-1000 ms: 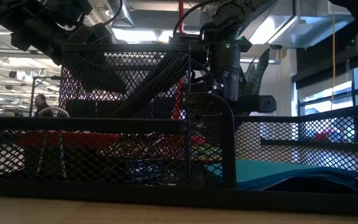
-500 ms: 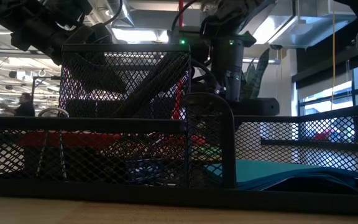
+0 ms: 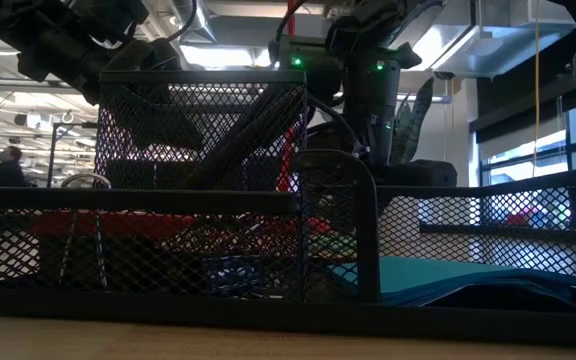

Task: Pick and place office supplies into organizer
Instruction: Put the green scissors into the desk organizer

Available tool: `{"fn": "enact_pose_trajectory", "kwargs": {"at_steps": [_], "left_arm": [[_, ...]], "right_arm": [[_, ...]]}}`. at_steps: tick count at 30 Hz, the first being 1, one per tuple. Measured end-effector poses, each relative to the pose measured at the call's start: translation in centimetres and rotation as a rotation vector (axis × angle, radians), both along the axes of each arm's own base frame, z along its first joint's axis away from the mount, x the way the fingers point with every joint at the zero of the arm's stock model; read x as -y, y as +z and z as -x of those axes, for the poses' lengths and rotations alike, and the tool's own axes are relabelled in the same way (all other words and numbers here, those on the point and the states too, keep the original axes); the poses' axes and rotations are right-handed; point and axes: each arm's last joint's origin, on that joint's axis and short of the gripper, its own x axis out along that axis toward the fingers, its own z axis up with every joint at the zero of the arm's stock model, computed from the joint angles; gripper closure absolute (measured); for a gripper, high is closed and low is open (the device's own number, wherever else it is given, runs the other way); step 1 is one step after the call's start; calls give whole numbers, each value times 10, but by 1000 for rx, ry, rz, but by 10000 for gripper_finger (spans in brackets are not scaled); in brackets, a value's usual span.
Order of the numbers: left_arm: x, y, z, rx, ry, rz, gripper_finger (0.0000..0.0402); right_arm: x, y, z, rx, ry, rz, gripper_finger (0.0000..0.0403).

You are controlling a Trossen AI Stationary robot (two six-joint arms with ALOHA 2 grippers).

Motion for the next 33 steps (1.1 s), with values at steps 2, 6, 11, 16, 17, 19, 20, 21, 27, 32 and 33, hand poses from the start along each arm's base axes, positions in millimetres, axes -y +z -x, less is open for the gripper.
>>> {"fn": "enact_pose_trajectory", "kwargs": {"at_steps": [2, 6, 11, 16, 17, 19, 20, 21, 27, 32, 33], "left_arm": [[0, 0, 0, 1, 1, 3, 315], [0, 0, 0, 2, 4, 7, 315], [0, 0, 0, 2, 4, 7, 315], [0, 0, 0, 2, 4, 7, 315], [0, 0, 0, 2, 3, 7, 315], [0, 0, 0, 2, 4, 7, 315], [0, 0, 0, 2, 3, 7, 315], [0, 0, 0, 2, 3, 7, 315], [0, 1, 0, 10, 5, 20, 315], [0, -2, -2, 10, 36, 75, 315], [0, -4, -3, 5, 40, 81, 315]], "right_arm": [[0, 0, 0, -1, 1, 3, 326], [-3, 0, 1, -6, 7, 13, 326], [-3, 8, 3, 6, 8, 8, 340], [-3, 18, 4, 30, 10, -19, 371], [-4, 17, 4, 32, 12, -38, 375], [-5, 17, 4, 33, 12, -63, 378], [-5, 17, 3, 37, 10, -76, 379], [-5, 17, 3, 42, 9, -87, 379], [-6, 17, 2, 57, -27, -94, 375], [-6, 17, 1, 67, -30, -95, 386], [-6, 17, 1, 69, -29, -101, 388]]}}
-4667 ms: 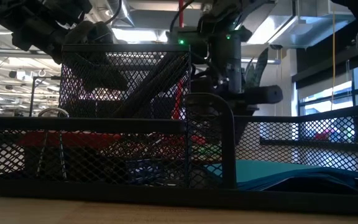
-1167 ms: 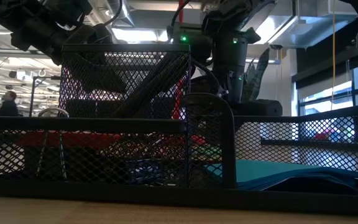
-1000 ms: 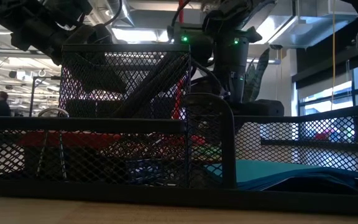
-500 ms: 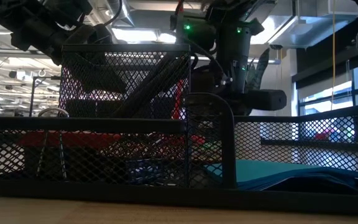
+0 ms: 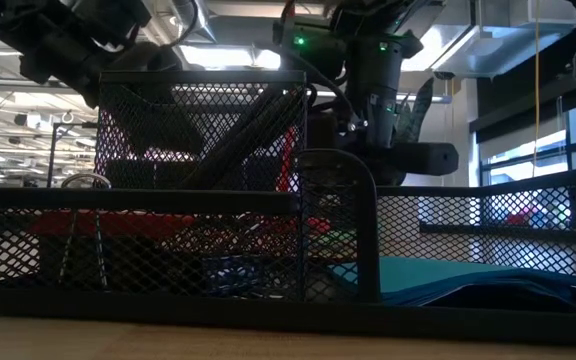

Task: Pick and place office supplies into organizer
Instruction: Put the green scissors into the desk organizer

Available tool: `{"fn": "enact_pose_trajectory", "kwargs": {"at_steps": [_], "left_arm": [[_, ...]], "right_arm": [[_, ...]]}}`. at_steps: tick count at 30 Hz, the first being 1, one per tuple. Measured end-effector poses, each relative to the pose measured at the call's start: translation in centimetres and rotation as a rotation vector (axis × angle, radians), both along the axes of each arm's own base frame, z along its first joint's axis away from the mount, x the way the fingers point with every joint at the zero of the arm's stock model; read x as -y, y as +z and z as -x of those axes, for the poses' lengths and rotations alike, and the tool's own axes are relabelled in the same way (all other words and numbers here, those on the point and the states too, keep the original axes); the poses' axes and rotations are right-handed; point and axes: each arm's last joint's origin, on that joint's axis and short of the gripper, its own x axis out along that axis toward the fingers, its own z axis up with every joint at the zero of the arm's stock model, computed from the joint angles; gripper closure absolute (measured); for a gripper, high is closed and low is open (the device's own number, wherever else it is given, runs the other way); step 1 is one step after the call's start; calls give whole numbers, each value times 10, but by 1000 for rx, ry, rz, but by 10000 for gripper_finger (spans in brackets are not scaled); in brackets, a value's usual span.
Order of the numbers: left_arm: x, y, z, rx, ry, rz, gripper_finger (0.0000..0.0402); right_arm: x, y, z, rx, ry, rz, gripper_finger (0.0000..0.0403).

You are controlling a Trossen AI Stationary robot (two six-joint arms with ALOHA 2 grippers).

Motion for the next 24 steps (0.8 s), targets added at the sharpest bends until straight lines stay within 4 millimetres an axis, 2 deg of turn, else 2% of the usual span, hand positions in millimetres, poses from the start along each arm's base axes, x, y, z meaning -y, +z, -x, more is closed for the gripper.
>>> {"fn": "enact_pose_trajectory", "kwargs": {"at_steps": [5, 11, 17, 24], "left_arm": [[0, -16, -14, -12, -3, 42, 315], [3, -36, -46, 39, -95, 139, 315], [5, -43, -84, 22, -176, 168, 315], [5, -49, -108, -89, -179, 136, 315]], "right_arm": [[-1, 0, -2, 16, 5, -38, 394], [-1, 0, -2, 21, 5, -38, 394], [-1, 0, -2, 23, 5, -38, 394], [0, -13, 8, -23, -2, -35, 394]]}}
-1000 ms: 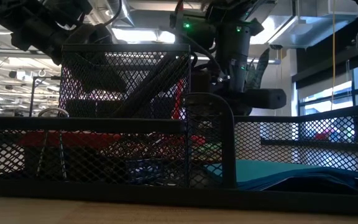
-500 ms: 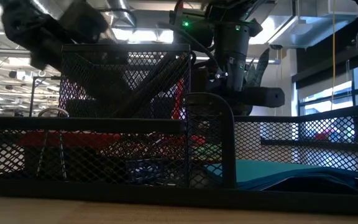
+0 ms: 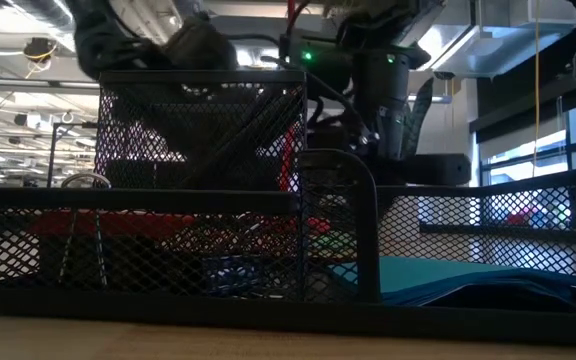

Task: Pick and place office supplies into organizer
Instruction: Put the green scissors into the desk organizer

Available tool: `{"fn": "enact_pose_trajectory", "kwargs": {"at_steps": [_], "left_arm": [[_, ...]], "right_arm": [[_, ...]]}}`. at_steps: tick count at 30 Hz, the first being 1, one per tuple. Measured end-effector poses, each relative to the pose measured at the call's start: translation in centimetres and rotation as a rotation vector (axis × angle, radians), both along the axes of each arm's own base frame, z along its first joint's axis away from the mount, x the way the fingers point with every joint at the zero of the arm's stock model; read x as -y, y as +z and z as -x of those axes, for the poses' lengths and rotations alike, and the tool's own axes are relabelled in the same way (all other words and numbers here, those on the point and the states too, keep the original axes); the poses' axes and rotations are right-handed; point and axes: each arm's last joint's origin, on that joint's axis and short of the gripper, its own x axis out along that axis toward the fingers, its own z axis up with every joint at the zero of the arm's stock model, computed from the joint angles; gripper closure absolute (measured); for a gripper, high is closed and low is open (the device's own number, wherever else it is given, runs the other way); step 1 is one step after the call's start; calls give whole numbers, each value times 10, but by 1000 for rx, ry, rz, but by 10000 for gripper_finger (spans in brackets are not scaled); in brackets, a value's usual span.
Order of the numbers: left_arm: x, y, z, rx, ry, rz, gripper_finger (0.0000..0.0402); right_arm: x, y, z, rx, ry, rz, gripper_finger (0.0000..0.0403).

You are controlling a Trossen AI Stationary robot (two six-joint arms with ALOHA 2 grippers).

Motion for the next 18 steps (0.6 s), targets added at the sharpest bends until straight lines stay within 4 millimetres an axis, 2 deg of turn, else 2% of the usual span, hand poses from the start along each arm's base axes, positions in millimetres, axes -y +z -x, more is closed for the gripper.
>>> {"fn": "enact_pose_trajectory", "kwargs": {"at_steps": [8, 13, 18], "left_arm": [[4, 0, -19, -130, -50, -47, 316], [4, -10, -17, -239, -46, -37, 316], [5, -8, -16, -248, -61, -22, 316]], "right_arm": [[0, -5, 3, 10, -29, 0, 394], [0, -6, 3, 32, -130, -18, 394], [0, -6, 3, 52, -277, -42, 394]]}}
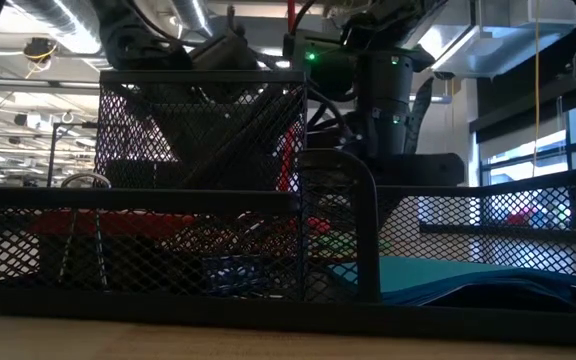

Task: Pick and place office supplies into organizer
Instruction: Put the green scissors into the desk organizer

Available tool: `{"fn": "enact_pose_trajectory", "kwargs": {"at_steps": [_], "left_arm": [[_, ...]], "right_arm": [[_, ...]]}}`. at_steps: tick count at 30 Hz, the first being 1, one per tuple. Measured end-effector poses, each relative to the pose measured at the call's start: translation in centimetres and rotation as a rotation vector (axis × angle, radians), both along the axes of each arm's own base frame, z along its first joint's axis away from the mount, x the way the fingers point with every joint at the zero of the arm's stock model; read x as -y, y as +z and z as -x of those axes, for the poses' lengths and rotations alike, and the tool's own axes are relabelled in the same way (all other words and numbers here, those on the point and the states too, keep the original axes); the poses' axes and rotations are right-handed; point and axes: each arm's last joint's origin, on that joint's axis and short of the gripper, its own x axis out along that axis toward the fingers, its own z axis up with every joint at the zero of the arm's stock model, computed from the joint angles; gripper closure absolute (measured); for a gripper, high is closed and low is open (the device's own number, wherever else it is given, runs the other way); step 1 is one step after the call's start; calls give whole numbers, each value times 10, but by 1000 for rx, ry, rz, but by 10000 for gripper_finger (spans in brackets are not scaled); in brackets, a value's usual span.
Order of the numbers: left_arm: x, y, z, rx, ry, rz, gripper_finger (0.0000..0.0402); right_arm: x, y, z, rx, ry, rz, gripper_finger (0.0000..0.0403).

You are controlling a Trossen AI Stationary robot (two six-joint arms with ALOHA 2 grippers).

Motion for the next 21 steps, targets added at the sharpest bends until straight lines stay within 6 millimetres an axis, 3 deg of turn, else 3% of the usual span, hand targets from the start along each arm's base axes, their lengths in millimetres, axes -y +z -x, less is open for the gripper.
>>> {"fn": "enact_pose_trajectory", "kwargs": {"at_steps": [11, 21], "left_arm": [[3, 12, -9, 47, -79, 44, 315], [14, 17, -13, 88, -153, 54, 315]], "right_arm": [[-7, 0, 2, 11, -309, -70, 394], [-14, -1, 4, 0, -323, -88, 394]]}}
